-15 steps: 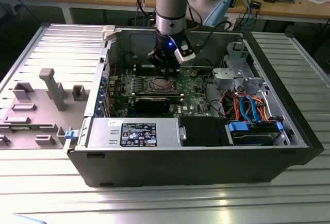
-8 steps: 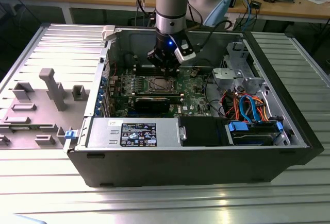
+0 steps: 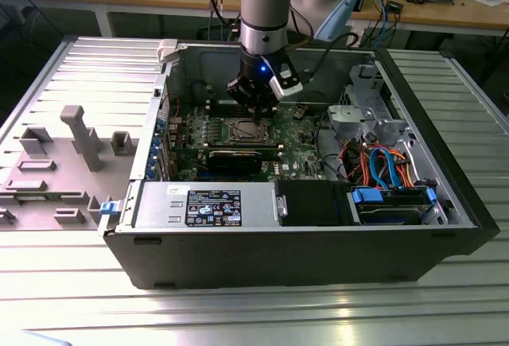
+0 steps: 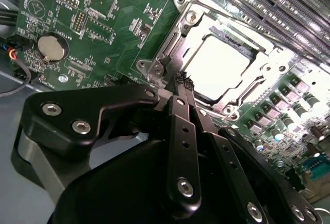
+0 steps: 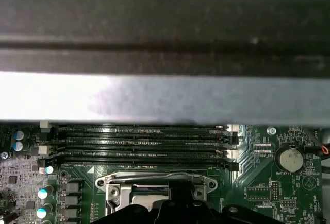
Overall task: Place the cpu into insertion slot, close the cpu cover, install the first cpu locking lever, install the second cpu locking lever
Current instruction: 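Install the second cpu locking lever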
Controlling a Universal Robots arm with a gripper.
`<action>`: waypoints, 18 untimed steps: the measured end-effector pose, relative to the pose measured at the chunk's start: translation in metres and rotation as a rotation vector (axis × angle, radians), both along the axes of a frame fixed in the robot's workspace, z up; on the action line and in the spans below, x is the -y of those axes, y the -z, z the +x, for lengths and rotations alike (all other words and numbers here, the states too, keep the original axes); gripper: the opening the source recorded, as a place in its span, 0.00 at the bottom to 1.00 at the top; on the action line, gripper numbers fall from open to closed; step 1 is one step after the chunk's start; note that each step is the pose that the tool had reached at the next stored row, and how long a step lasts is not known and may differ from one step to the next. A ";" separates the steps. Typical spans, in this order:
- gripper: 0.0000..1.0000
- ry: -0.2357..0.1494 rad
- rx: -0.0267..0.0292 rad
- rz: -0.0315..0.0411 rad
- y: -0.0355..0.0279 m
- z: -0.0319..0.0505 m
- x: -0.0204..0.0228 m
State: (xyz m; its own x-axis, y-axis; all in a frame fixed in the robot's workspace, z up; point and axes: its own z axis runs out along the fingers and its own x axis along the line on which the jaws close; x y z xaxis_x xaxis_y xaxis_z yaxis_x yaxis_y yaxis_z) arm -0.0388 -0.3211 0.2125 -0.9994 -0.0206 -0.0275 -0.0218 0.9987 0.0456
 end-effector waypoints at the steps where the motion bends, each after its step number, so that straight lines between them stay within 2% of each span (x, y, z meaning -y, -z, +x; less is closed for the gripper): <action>1: 0.11 0.000 -0.0001 -0.0001 0.0000 0.0000 0.0013; 4: 0.11 0.000 0.0000 -0.0001 -0.0003 0.0000 0.0036; 18: 0.11 0.000 -0.0001 -0.0001 -0.0019 0.0000 0.0071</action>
